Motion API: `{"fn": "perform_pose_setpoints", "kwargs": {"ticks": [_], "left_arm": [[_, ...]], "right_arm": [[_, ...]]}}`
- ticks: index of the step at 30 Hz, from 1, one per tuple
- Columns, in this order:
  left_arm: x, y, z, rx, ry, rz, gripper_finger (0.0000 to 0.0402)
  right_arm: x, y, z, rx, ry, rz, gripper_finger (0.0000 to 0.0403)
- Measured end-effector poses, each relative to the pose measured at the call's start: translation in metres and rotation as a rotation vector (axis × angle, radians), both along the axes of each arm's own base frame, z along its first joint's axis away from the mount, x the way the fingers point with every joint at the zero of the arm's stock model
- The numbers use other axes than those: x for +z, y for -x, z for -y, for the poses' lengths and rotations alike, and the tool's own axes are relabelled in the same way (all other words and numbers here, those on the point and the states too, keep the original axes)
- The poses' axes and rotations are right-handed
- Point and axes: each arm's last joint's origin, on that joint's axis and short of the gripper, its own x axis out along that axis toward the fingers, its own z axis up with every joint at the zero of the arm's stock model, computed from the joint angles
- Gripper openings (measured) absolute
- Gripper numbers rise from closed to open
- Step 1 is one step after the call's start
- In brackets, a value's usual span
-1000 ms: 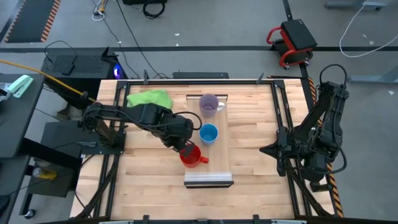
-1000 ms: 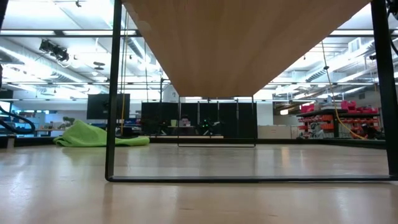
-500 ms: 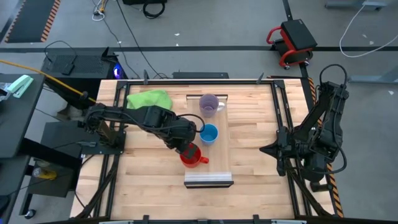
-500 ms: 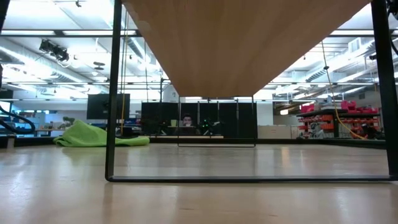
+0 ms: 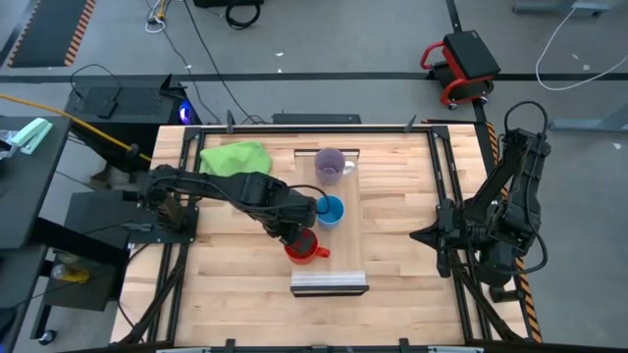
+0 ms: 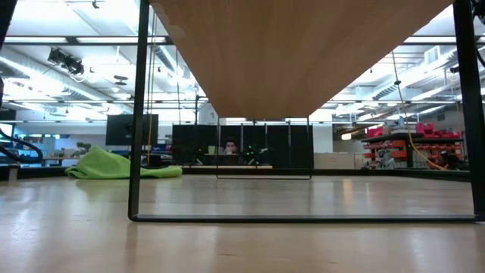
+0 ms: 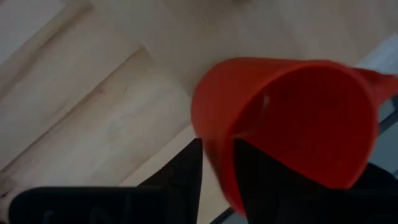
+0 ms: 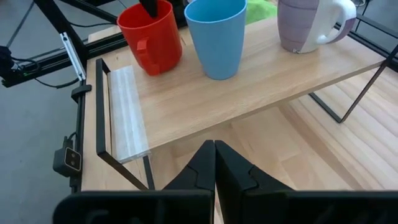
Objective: Stack small to large cups/mugs on shelf
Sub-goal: Put the orange mug on the shelf
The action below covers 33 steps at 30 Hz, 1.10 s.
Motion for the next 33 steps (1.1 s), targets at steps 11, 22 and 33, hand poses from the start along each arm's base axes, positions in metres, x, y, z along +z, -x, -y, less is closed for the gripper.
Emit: {"fn": "perform_pose_setpoints", "kwargs": {"ticks": [11, 22, 33], "left_arm": [[-0.001, -0.007, 0.004, 0.034, 0.04, 0.042, 0.0019], [0.002, -0.013, 0.008, 0.091, 0.07, 0.106, 0.0011], [0.003, -0.017, 0.01, 0.146, 0.092, 0.142, 0.0011]], "right_arm": [[0.0, 0.0, 0.0, 0.011, 0.017, -0.004, 0.0009], [-0.001, 0.002, 0.003, 0.011, 0.055, -0.025, 0.0009], [0.001, -0.001, 0.004, -0.001, 0.124, 0.034, 0.001]]}}
